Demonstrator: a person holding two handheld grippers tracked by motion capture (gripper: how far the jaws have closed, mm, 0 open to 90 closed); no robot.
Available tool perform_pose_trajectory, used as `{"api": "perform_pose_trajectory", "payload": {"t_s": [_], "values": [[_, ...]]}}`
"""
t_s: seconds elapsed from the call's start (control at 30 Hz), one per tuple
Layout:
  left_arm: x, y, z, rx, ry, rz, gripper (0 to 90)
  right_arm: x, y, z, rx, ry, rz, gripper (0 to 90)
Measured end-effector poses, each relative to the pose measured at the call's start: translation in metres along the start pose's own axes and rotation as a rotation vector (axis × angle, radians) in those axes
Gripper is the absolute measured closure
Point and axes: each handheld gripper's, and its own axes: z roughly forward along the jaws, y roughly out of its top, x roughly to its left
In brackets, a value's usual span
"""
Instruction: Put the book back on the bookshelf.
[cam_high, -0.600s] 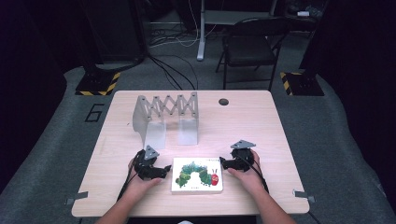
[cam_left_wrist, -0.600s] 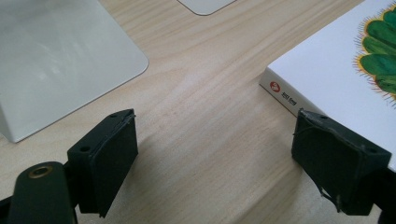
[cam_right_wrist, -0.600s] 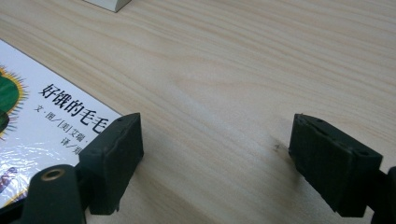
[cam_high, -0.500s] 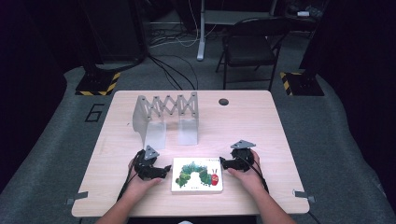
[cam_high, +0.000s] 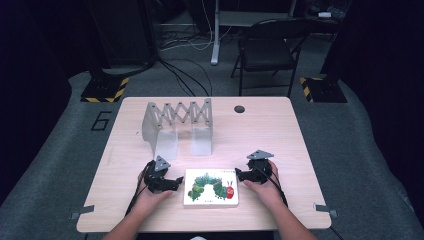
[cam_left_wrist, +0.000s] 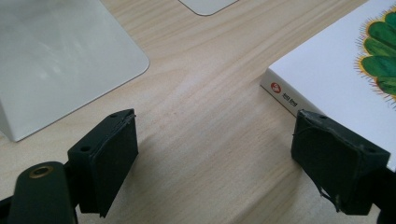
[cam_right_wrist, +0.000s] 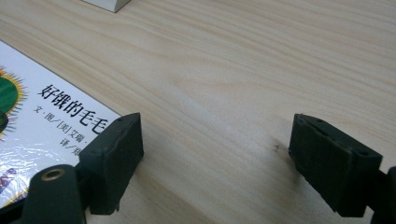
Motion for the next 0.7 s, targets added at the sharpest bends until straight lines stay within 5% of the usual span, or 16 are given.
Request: {"api": "perform_pose_trajectory", "payload": {"t_s": [0.3, 0.7], "values": [[-0.0001, 0.0000, -0.0001, -0.001, 0.002, -0.002, 14.8, 0.0003, 0.0000, -0.0004, 0.002, 0.001, 0.007, 19.0], [-0.0010, -0.0001, -0.0023, -0.015, 0.008, -0.007, 24.7, -0.0038, 0.0013, -0.0044, -0.002, -0.010, 0.026, 38.1]]}}
